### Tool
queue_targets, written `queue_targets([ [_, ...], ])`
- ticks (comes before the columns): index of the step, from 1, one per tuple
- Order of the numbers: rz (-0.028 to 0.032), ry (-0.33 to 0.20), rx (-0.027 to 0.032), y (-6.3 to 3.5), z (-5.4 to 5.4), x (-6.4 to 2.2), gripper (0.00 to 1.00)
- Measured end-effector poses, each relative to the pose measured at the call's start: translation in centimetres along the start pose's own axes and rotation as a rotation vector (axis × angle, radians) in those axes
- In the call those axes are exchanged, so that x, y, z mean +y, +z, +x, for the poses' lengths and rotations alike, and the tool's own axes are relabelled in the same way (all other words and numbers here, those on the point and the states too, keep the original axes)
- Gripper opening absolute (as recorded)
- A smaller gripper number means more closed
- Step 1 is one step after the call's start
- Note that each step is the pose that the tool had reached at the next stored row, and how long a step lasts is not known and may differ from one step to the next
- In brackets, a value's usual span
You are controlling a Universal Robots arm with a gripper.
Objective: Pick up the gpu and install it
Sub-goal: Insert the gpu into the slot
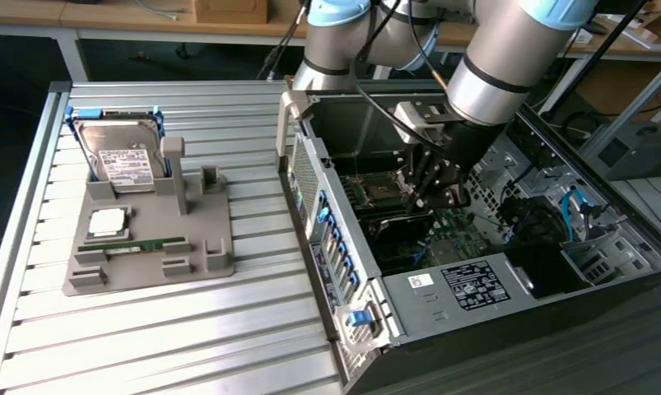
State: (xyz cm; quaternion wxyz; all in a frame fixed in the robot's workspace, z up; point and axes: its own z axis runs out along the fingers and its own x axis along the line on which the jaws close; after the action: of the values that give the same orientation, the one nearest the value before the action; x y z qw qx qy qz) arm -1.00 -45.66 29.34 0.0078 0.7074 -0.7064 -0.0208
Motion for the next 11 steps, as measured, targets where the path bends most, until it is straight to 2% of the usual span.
queue_targets([
  [4,-0.0095,0.000,-0.0003,-0.02,0.0,-1.82,0.10],
  [7,-0.0111,0.000,-0.0002,-0.05,0.0,-2.35,0.10],
  [11,-0.0112,0.000,-0.0004,-0.05,0.0,-2.39,0.10],
])
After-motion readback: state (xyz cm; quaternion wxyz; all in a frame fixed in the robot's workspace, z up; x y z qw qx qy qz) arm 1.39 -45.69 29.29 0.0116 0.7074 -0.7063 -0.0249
